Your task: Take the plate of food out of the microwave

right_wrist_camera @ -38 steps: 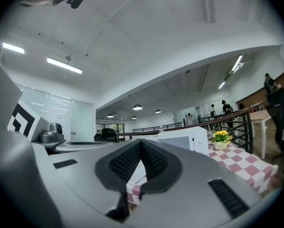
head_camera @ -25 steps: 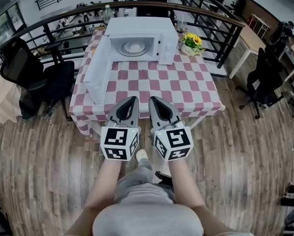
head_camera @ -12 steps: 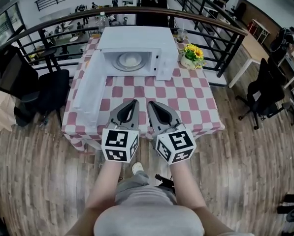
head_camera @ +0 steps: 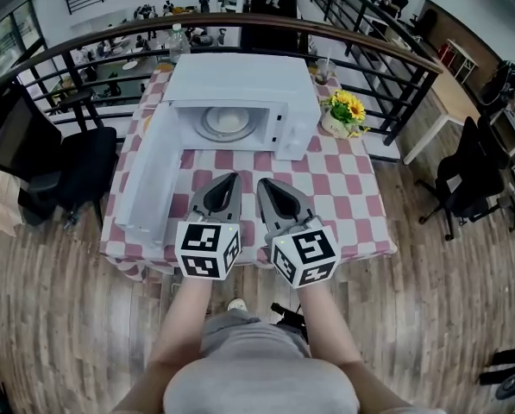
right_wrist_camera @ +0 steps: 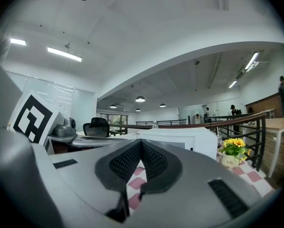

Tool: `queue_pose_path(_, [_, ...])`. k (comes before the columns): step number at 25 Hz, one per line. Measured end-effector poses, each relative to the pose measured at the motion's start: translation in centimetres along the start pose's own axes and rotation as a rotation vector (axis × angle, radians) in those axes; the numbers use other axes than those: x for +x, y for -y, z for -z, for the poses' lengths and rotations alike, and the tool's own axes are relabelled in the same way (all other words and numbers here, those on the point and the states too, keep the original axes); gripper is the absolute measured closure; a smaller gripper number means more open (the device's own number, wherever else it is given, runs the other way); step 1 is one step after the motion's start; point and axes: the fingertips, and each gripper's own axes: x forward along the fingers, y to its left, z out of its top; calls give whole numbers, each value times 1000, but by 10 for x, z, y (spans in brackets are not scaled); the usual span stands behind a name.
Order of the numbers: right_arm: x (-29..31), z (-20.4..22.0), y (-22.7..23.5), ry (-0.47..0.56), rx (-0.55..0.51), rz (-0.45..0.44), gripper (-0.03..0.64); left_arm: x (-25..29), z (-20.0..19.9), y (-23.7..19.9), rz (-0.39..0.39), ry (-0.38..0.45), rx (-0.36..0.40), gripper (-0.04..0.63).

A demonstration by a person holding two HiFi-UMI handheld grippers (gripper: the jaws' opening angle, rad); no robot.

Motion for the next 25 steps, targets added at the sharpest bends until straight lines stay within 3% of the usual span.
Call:
queue_pose_path(18, [73,26,46,-32,46,13,595,77,30,-62,-19,-87,-138,592])
queue_pose_path(23, [88,36,55,-38,48,-3,595,101,47,-70,-12,-118,-236,459])
queue_pose_path(25, [94,40,59,-42,46,-9,595,112,55,-74,5,-137,-303,375])
